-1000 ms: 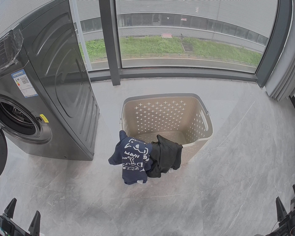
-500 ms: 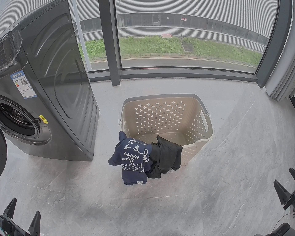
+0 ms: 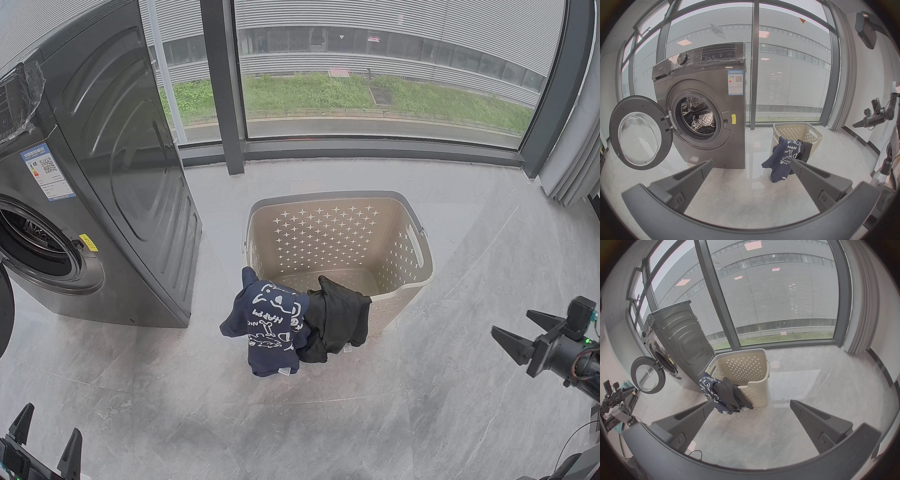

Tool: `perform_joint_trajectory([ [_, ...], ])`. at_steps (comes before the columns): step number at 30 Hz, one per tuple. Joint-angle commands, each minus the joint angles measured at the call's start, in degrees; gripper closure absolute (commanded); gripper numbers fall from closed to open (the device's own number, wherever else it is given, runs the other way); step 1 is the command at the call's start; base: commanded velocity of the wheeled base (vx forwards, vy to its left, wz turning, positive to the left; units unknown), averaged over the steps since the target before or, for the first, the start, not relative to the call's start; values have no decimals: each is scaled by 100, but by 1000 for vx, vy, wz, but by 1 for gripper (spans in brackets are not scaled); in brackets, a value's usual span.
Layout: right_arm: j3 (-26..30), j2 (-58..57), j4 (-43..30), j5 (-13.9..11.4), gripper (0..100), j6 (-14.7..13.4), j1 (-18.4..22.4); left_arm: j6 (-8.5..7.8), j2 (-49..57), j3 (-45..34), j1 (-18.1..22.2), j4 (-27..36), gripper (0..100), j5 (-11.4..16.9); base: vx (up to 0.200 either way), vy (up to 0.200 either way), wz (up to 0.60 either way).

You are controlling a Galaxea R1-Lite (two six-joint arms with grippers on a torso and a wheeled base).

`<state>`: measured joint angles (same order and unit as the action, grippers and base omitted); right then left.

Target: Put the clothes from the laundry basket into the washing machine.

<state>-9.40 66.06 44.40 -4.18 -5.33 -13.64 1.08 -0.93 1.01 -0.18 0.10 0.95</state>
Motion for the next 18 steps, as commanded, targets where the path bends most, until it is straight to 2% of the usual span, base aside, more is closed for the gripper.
perform_joint_trajectory([
  [1,-255,2113,1053,409,0,-293,-851,41,31,-92,1,-1,0,-25,0,0,0],
  [4,-308,2165,1053,445,0,-399,-1000,41,31,-92,1,-1,0,-25,0,0,0],
  [11,-414,2385,1071,453,0,-434,-1141,50,31,-92,1,-1,0,-25,0,0,0],
  [16,-519,2526,1071,620,0,-443,-1273,50,31,-92,1,-1,0,-25,0,0,0],
  [18,-677,2666,1071,717,0,-583,-1457,50,31,-92,1,-1,0,-25,0,0,0],
])
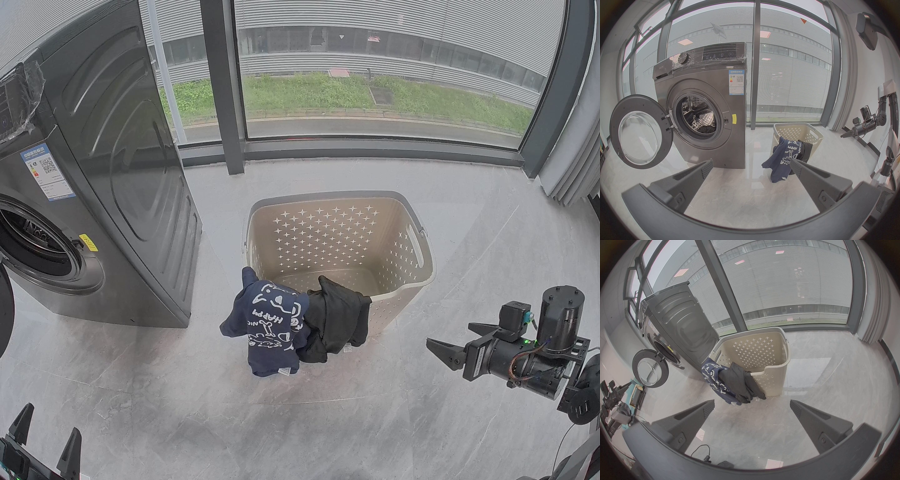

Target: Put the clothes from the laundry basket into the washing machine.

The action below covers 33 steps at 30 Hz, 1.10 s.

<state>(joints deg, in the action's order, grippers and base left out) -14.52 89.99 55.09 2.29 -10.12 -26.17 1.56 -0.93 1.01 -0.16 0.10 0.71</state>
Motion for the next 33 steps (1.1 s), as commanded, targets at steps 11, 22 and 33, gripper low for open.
perform_joint_trajectory([
  [11,-570,695,2,456,0,-474,-643,-7,31,-92,-2,-1,0,0,0,0,0],
  [22,-939,1258,11,465,0,-491,-784,-7,31,-92,-2,-1,0,0,0,0,0],
  [33,-1624,2181,116,474,0,-614,-784,2,31,-92,-2,-1,0,0,0,0,0],
])
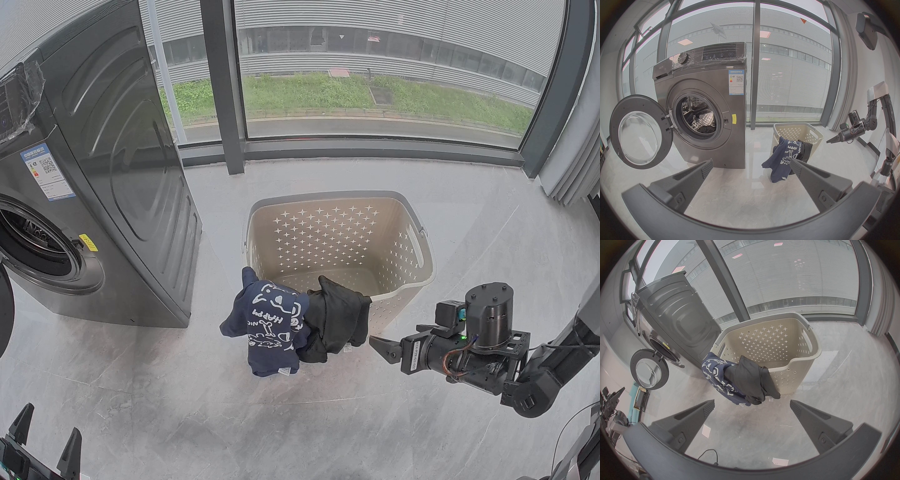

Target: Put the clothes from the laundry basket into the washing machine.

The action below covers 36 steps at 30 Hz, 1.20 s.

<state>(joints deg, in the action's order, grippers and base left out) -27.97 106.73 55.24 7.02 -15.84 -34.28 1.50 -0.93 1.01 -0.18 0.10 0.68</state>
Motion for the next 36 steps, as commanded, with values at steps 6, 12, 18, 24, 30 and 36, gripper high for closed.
perform_joint_trajectory([
  [6,-578,1175,532,115,0,2,35,8,31,-92,1,-1,0,2,0,0,0],
  [12,-869,1526,541,159,0,19,44,8,31,-92,1,-1,0,2,0,0,0],
  [18,-1150,1904,558,159,0,28,18,8,31,-92,1,-1,0,2,0,0,0],
  [24,-1668,2405,840,159,0,37,-17,17,31,-92,1,-1,0,-7,0,0,0],
  [30,-2108,2739,866,159,0,54,44,26,31,-92,1,-1,0,-7,0,0,0],
  [36,-2363,2950,884,159,0,54,27,26,31,-92,1,-1,0,-7,0,0,0],
])
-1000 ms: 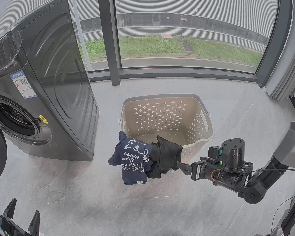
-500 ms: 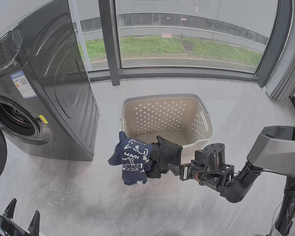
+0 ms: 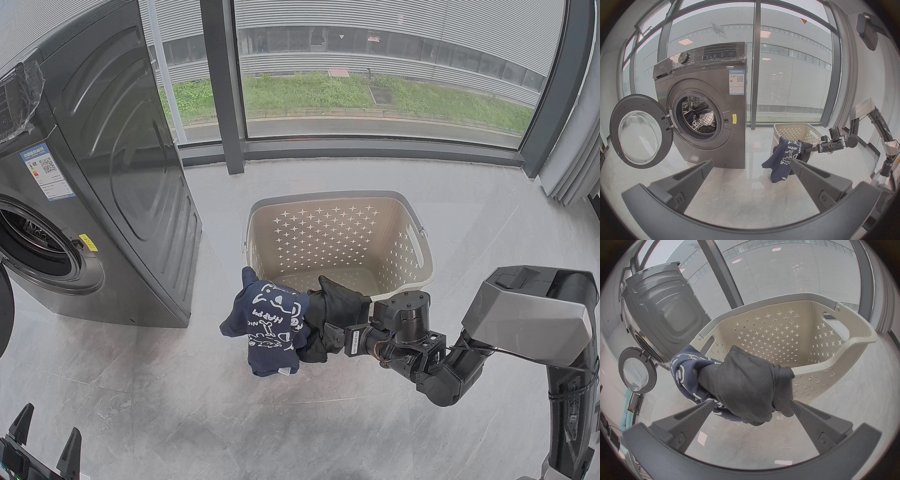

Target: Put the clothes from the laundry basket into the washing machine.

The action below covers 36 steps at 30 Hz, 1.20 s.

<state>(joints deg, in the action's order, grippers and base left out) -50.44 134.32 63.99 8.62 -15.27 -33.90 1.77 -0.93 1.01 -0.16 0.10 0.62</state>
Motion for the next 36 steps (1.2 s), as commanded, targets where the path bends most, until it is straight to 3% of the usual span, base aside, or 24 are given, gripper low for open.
perform_joint_trajectory([
  [1,-159,235,87,-1,0,7,-29,-1,31,-92,-2,-1,0,-1,0,0,0],
  [15,-589,411,202,-9,0,42,-2,-1,31,-92,-2,-1,0,-1,0,0,0],
  [16,-589,438,202,-18,100,42,-11,8,31,-92,-2,-1,0,-1,0,0,0],
  [27,-519,499,527,-44,100,33,-73,8,31,-92,-2,-1,0,-18,0,0,0],
  [36,281,-380,685,-44,100,42,-284,17,31,-92,-2,-1,0,-18,0,0,0],
])
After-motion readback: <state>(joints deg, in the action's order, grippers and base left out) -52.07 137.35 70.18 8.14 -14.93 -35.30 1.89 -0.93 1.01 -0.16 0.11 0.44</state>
